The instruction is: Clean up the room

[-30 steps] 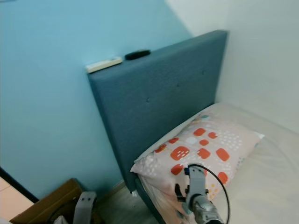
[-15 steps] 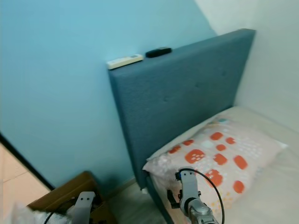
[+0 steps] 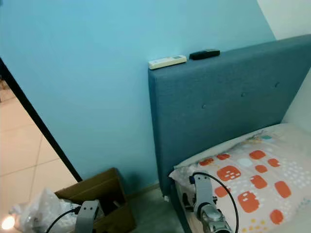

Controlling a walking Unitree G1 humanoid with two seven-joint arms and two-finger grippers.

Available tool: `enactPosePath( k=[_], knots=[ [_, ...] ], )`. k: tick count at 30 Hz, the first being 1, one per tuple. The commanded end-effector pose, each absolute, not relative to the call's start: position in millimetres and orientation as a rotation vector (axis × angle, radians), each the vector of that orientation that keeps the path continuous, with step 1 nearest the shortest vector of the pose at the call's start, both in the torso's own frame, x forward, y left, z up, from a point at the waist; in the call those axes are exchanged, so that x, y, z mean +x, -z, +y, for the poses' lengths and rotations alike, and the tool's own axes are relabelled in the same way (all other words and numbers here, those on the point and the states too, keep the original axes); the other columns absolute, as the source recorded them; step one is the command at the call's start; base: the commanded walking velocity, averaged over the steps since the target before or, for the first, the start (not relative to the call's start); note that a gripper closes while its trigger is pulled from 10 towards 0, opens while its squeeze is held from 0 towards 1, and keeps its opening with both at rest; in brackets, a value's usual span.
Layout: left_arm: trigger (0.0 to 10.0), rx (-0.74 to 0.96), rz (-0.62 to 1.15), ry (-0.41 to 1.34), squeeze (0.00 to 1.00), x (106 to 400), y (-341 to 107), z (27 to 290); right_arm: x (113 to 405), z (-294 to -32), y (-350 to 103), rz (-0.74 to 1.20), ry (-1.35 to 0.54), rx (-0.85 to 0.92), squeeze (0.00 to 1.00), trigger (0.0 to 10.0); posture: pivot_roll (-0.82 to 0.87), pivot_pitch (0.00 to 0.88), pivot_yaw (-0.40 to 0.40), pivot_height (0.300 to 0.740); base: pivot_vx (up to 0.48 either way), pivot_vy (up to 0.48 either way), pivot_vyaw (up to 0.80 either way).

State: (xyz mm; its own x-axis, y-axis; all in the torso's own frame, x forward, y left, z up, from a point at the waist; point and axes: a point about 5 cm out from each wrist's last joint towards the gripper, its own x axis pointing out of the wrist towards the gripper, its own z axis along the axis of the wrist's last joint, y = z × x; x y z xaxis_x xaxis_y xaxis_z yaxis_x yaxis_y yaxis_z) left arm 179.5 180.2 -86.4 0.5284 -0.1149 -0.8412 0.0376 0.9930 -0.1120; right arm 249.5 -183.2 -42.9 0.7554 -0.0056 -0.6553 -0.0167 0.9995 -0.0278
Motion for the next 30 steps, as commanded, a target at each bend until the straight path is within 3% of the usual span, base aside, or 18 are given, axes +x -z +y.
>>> enactPosePath(
  k=[1, 12, 20, 30],
  knots=[
    [10.0, -0.096, 1.014, 0.095, 0.0, 178.4, 87.0, 179.0, 244.5, -189.7, 46.5, 0.745, 0.036, -0.026, 0.0, 10.0, -0.03, 0.0, 0.002, 0.729, 0.0, 0.0, 0.0],
    [10.0, -0.098, 1.019, 0.098, 0.0, 177.7, 87.8, 174.7, 246.4, -206.4, 43.1, 0.75, 0.16, -0.017, 0.0, 10.0, -0.03, 0.0, 0.004, 0.729, 0.0, 0.0, 0.0],
    [10.0, -0.11, 1.004, 0.089, 0.0, 179.2, 87.1, 174.1, 252.3, -214.8, 36.6, 0.717, 0.203, -0.031, 0.0, 10.0, -0.03, 0.001, 0.002, 0.699, 0.0, 0.0, 0.0],
    [10.0, -0.107, 0.987, 0.084, 0.0, 184.6, 83.6, 181.1, 270.3, -247.7, 11.5, 0.6, 0.399, 0.019, 0.0, 10.0, -0.04, 0.008, 0.007, 0.669, 0.0, 0.0, 0.0]
  ],
)
